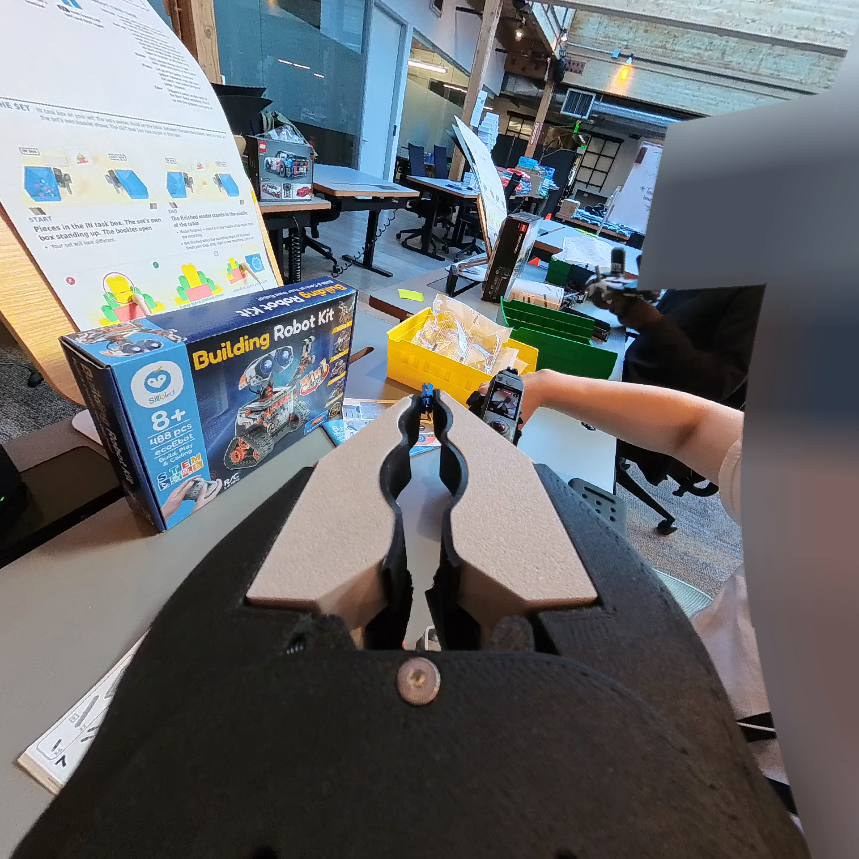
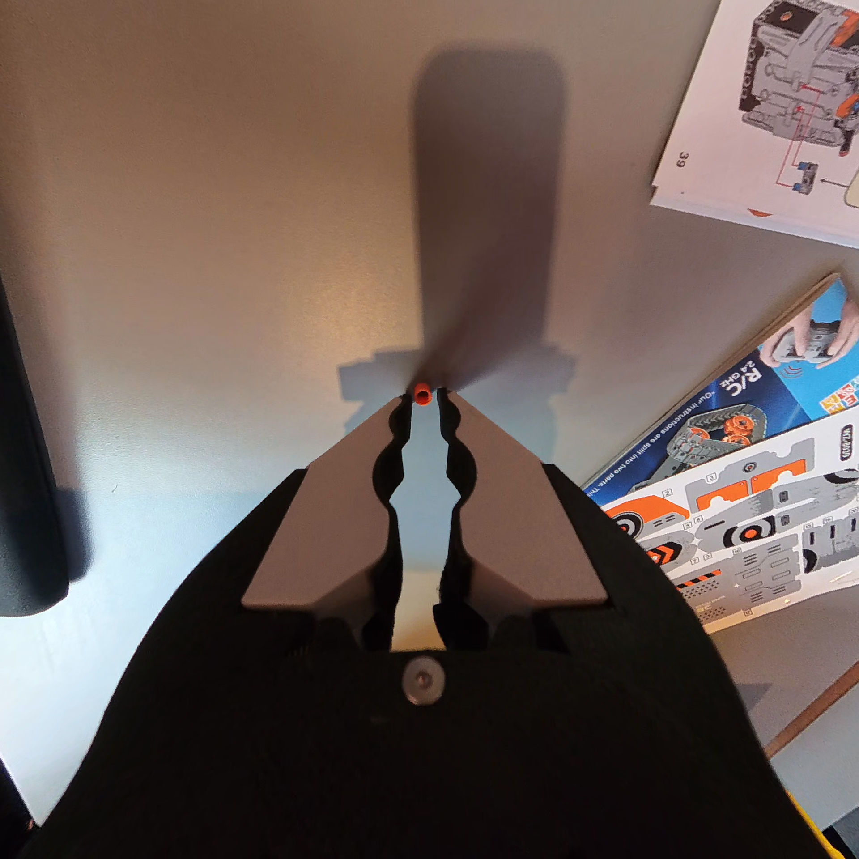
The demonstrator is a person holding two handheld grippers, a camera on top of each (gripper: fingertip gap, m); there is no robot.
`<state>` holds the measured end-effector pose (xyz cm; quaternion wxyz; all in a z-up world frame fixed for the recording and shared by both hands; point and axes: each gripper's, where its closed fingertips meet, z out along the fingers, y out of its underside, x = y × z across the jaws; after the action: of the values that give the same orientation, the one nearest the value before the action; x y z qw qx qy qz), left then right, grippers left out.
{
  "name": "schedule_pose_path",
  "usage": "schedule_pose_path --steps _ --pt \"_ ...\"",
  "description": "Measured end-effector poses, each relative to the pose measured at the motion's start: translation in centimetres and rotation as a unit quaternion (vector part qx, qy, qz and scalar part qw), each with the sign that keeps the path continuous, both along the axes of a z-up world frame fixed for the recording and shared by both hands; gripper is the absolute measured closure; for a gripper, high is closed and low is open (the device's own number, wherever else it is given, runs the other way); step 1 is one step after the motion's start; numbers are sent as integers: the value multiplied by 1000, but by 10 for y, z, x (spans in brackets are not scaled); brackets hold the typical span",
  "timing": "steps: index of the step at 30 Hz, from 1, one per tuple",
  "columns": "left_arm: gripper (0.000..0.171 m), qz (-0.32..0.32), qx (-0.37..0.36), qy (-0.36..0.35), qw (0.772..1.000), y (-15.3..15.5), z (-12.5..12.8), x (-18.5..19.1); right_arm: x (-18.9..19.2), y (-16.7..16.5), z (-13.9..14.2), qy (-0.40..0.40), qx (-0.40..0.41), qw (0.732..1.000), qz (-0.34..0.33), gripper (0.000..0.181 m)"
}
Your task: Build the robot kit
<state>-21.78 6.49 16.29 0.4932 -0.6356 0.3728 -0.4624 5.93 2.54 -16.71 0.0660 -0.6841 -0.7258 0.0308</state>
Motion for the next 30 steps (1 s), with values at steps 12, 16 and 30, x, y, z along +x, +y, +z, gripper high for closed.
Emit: schedule_pose_path --steps 12,16,30 --pt "168 2 -4 6 1000 1 -2 0 -2 -2 1 9 -2 1000 -5 171" --pt "169 1 -5 7 1000 1 -3 1 -2 -1 1 12 -2 1000 -7 173" --pt "168 0 -7 10 1000 1 -4 2 -2 0 1 10 3 1000 -12 172"
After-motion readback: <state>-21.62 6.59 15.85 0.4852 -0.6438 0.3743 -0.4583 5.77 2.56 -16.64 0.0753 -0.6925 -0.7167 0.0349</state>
